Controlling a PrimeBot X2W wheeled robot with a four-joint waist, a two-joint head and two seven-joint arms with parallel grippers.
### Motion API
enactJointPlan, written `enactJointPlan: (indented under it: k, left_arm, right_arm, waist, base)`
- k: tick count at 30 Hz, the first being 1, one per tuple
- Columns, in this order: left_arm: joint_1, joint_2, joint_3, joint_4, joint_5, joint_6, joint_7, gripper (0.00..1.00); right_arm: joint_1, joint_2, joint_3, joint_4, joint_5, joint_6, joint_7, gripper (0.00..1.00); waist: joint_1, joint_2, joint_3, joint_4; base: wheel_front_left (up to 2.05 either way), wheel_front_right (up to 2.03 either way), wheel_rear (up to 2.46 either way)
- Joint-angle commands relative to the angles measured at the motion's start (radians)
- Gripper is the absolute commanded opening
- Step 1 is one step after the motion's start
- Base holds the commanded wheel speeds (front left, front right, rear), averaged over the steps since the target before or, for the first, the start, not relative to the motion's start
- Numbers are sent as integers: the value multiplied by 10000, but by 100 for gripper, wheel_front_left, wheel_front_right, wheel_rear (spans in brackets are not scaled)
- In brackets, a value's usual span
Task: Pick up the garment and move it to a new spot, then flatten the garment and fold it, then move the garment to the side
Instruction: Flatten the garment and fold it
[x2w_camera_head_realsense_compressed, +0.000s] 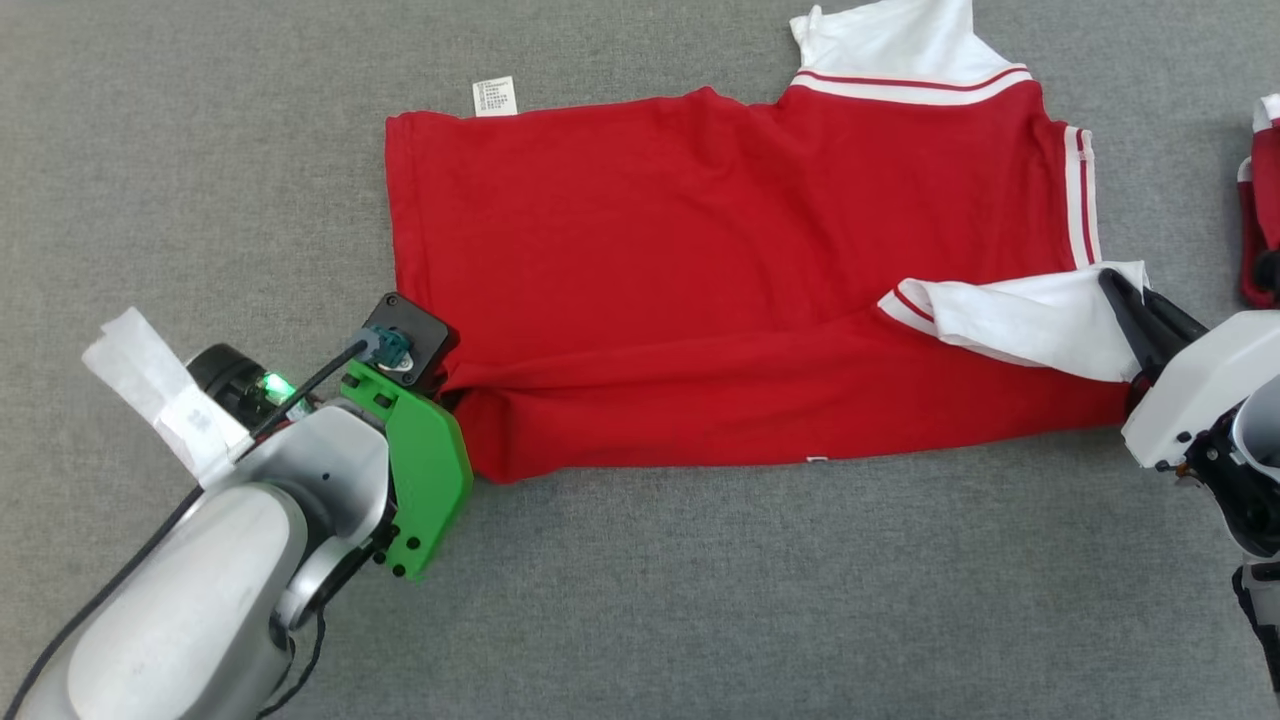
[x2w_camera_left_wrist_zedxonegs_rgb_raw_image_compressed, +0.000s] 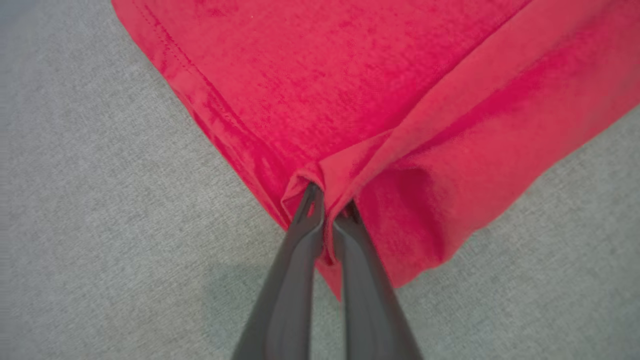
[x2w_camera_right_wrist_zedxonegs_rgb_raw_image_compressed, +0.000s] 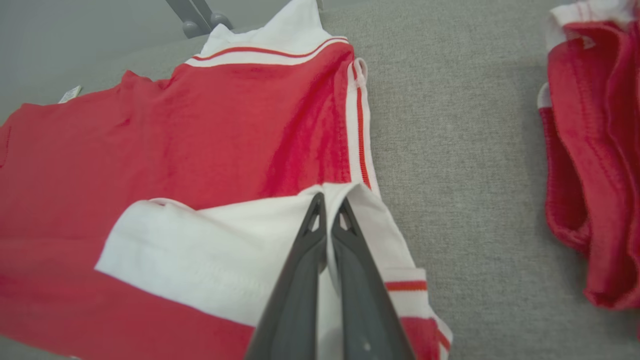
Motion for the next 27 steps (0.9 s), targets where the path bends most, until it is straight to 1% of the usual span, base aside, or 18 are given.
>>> enactJointPlan:
  k: [1, 4, 5, 6, 7, 8, 9, 11, 13, 14, 15, 16, 18, 19, 20, 22, 25, 27]
  left_arm:
    - [-275, 126, -49, 53, 171, -106, 129, 0]
    - [-693, 199, -110, 176, 171, -235, 372, 0]
    - [-790, 177, -126, 217, 138, -269, 416, 7]
    - [-852, 134, -128, 245, 95, -285, 376, 27]
    - [-875, 75, -125, 330, -18, -312, 362, 100]
    - [-861, 68, -150, 405, -84, -339, 379, 100]
    - [-861, 117, -151, 476, -71, -360, 350, 100]
    - [-711, 181, -83, 564, -243, -388, 247, 100]
    - [-418, 284, 77, 457, -375, -244, 19, 100]
    - [-115, 378, 188, 337, -540, -160, -73, 100]
    - [107, 526, 310, 189, -610, -54, -148, 100]
    - [379, 674, 522, -21, -711, 151, -285, 100]
    - [1071, 750, 937, -515, -1061, 549, -629, 100]
    - [1397, 718, 1085, -757, -1264, 709, -780, 100]
    - [1759, 665, 1310, -1038, -1427, 936, -990, 100]
    - [2210, 609, 1472, -1389, -1600, 1198, -1213, 100]
    - [2443, 369, 1428, -1431, -1538, 1455, -1399, 100]
    - [2493, 135, 1278, -1300, -1653, 1451, -1436, 100]
  right_arm:
    - [-177, -69, 67, 51, -35, 0, 50, 0]
    - [-427, -155, 219, 158, -1, 0, 41, 0]
    - [-497, -179, 308, 191, 48, 0, 81, 0]
    - [-561, -193, 355, 221, 69, 0, 87, 0]
    - [-653, -241, 417, 245, 16, 0, 45, 3]
    - [-696, -312, 559, 242, -39, 0, 76, 94]
    - [-756, -328, 660, 248, -3, 0, 43, 100]
    - [-857, -502, 840, 180, 19, 0, -105, 100]
    - [-877, -696, 938, -23, 109, 0, -291, 100]
    - [-816, -907, 979, -219, 111, 0, -376, 100]
    - [-715, -1077, 972, -413, 143, 0, -402, 100]
    - [-565, -1360, 924, -685, 56, 0, -432, 100]
    - [-194, -1794, 766, -1215, 21, 0, -235, 100]
    - [20, -1969, 635, -1432, 47, 0, -91, 100]
    - [326, -2283, 517, -1705, -67, 0, 163, 100]
    - [864, -2626, 439, -2050, -122, 0, 625, 100]
    - [1404, -2823, 370, -2146, -190, 2, 1113, 100]
    - [1486, -2677, 448, -2001, -210, 0, 1314, 100]
  waist:
    - [0, 0, 67, 34]
    - [0, 0, 158, 37]
    - [0, 0, 184, 33]
    - [0, 0, 204, 27]
    - [0, 0, 226, 12]
    - [0, 0, 243, -3]
    - [0, 0, 262, -23]
    - [0, 0, 283, -63]
    - [0, 0, 283, -125]
    - [0, 0, 275, -155]
    - [0, 0, 274, -178]
    - [0, 0, 292, -202]
    - [0, 0, 361, -238]
    - [0, 0, 398, -233]
    - [0, 0, 457, -215]
    - [0, 0, 610, -165]
    - [0, 0, 856, -50]
    - [0, 0, 1000, -23]
  base:
    - [0, 0, 0]
    - [0, 0, 0]
    - [0, 0, 0]
    - [0, 0, 0]
    - [0, 0, 0]
    - [0, 0, 0]
    - [0, 0, 0]
    - [0, 0, 0]
    - [0, 0, 0]
    - [0, 0, 0]
    - [0, 0, 0]
    - [0, 0, 0]
    - [0, 0, 0]
    - [0, 0, 0]
    - [0, 0, 0]
    - [0, 0, 0]
    - [0, 0, 0]
    - [0, 0, 0]
